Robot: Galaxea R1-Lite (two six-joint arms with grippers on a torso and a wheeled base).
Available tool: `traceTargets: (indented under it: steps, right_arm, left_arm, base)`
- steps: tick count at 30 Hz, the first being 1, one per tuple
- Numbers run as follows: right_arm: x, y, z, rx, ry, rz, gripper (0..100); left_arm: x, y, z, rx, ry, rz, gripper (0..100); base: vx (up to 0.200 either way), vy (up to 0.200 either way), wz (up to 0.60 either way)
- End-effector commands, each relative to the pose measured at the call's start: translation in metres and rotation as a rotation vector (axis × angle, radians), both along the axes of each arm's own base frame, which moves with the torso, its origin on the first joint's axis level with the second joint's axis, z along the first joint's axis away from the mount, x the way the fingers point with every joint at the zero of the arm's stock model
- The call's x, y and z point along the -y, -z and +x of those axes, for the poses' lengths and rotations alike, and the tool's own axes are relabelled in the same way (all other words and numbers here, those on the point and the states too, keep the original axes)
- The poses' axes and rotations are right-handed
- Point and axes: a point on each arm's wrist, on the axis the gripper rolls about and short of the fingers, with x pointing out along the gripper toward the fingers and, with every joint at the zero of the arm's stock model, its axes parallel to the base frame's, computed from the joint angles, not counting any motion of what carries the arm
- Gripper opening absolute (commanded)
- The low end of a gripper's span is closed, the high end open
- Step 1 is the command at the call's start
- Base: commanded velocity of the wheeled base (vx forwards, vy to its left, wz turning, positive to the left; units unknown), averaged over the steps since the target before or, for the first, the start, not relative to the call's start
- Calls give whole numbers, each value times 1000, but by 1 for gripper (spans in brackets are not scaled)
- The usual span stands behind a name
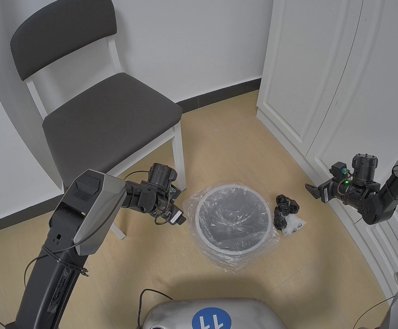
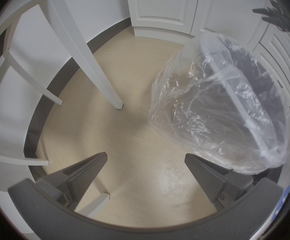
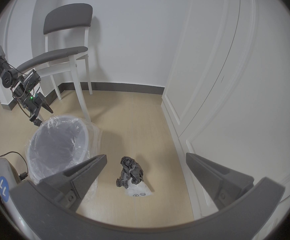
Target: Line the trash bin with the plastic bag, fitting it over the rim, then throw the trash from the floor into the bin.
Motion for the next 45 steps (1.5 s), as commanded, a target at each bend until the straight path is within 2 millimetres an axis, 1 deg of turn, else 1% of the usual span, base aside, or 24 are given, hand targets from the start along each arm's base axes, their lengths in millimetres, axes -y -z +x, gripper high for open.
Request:
traceTargets:
  steps: [1, 6, 9, 11, 12, 14, 15, 18, 21, 24, 25, 27, 28, 29, 32, 34, 37, 38, 39, 41, 42, 44, 45]
  right_arm:
    - [2, 2, 2, -4, 4, 1, 100]
    - [5, 5, 4, -8, 10, 0, 100]
    - [6, 6, 5, -10, 13, 0, 100]
    - [6, 7, 6, -10, 15, 2, 100]
    - [9, 6, 6, -8, 20, 0, 100]
    - [9, 6, 6, -7, 18, 2, 100]
    - [9, 6, 6, -7, 18, 2, 100]
    - [9, 5, 5, -5, 15, 3, 100]
    - [9, 4, 4, -4, 15, 2, 100]
    - [9, 4, 4, -5, 15, 3, 100]
    - [9, 5, 5, -5, 15, 4, 100]
    - [10, 7, 6, -10, 18, 4, 100]
    - [10, 7, 7, -11, 18, 4, 100]
    - [12, 9, 9, -13, 21, 4, 100]
    - [16, 14, 12, -21, 32, 5, 100]
    - [17, 16, 14, -21, 32, 5, 100]
    - [17, 17, 14, -24, 34, 5, 100]
    - [17, 17, 14, -24, 34, 5, 100]
    - [16, 18, 14, -25, 32, 3, 100]
    - [16, 19, 14, -28, 32, 3, 100]
    - [16, 19, 14, -28, 32, 3, 100]
    - [16, 19, 14, -30, 32, 3, 100]
    - [16, 18, 14, -26, 30, 4, 100]
  left_arm:
    - [-9, 12, 4, 3, 23, 31, 100]
    - [-5, 23, 7, 44, 79, -21, 100]
    - [-4, 16, 9, 68, 93, -42, 100]
    - [-7, 11, 11, 75, 88, -43, 100]
    - [-13, 7, 10, 72, 79, -40, 100]
    - [-21, -3, 1, 53, 77, -31, 100]
    - [-21, -3, 1, 53, 77, -31, 100]
    - [-28, -17, -18, 34, 118, 7, 100]
    - [-25, -24, -31, 63, 174, -31, 100]
    - [-16, -18, -37, 79, 218, -63, 100]
    - [-11, -13, -38, 90, 230, -73, 100]
    - [-4, 3, -39, 81, 245, -72, 100]
    - [0, 8, -39, 76, 253, -75, 100]
    - [4, 8, -40, 73, 262, -89, 100]
    - [12, 5, -34, 99, 294, -141, 100]
    - [13, 6, -31, 92, 291, -141, 100]
    - [15, 1, -21, 71, 277, -141, 100]
    - [15, 1, -21, 71, 277, -141, 100]
    - [14, 1, -10, 57, 266, -136, 100]
    - [10, 1, 3, 48, 248, -132, 100]
    - [6, 14, 3, 15, 239, -121, 100]
    - [1, 18, 5, 25, 236, -113, 100]
    - [-1, 27, 7, 37, 235, -113, 100]
  base:
    - [0, 0, 0]
    - [0, 0, 0]
    - [0, 0, 0]
    - [0, 0, 0]
    - [0, 0, 0]
    - [0, 0, 0]
    - [0, 0, 0]
    - [0, 0, 0]
    - [0, 0, 0]
    - [0, 0, 0]
    - [0, 0, 0]
    - [0, 0, 0]
    - [0, 0, 0]
    - [0, 0, 0]
    - [0, 0, 0]
    - [0, 0, 0]
    - [0, 0, 0]
    - [0, 0, 0]
    - [0, 0, 0]
    - [0, 0, 0]
    - [0, 0, 0]
    - [0, 0, 0]
    - [0, 0, 0]
